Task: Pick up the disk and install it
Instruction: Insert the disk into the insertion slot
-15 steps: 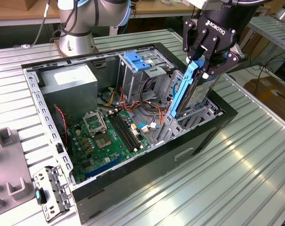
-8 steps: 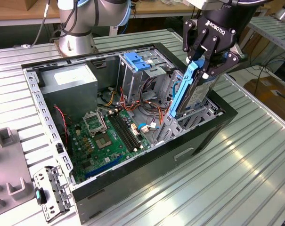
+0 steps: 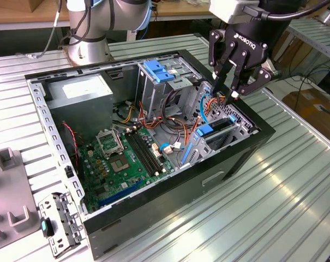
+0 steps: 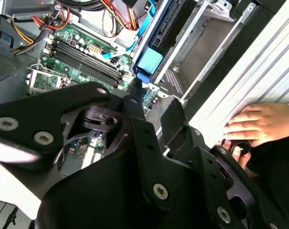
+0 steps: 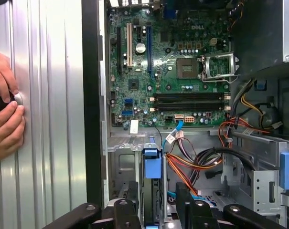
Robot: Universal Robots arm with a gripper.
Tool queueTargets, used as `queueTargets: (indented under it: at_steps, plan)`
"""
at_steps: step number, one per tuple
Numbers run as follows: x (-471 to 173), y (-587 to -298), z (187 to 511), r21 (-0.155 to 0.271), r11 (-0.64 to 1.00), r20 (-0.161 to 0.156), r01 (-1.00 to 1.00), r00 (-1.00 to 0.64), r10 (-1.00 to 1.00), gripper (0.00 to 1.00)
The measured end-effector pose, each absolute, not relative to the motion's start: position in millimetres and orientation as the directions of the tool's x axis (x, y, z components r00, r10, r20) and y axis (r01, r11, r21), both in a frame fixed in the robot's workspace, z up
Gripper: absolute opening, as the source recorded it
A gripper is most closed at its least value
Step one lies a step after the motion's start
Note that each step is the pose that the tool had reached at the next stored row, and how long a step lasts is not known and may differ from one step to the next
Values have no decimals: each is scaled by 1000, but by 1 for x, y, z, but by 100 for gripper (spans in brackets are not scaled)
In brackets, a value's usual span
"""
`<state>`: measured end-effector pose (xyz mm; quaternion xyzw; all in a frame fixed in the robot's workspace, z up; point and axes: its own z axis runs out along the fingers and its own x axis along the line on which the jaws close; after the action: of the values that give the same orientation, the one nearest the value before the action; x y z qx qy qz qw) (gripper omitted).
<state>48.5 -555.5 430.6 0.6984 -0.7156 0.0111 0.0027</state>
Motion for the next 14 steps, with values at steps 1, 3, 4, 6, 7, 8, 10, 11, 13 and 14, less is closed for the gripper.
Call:
queueTargets:
  at_steps: [1, 3, 4, 6, 7, 8, 10, 11, 13, 14]
  plan:
    - [48, -556, 427, -12, 24, 19, -1000, -24, -1000, 36]
    - [48, -556, 421, -12, 24, 19, -1000, -24, -1000, 30]
    - [48, -556, 419, -12, 24, 19, -1000, -24, -1000, 18]
    - [48, -556, 415, -12, 24, 19, -1000, -24, -1000, 12]
    - [48, -556, 413, -12, 24, 19, -1000, -24, -1000, 11]
    - [48, -556, 411, -12, 24, 19, -1000, -24, -1000, 11]
    - [48, -556, 407, -12, 24, 19, -1000, -24, -1000, 11]
    - [48, -556, 405, -12, 24, 19, -1000, -24, -1000, 11]
    - [49, -556, 400, -12, 24, 19, -1000, -24, -1000, 11]
    - [49, -556, 397, -12, 24, 19, -1000, -24, -1000, 11]
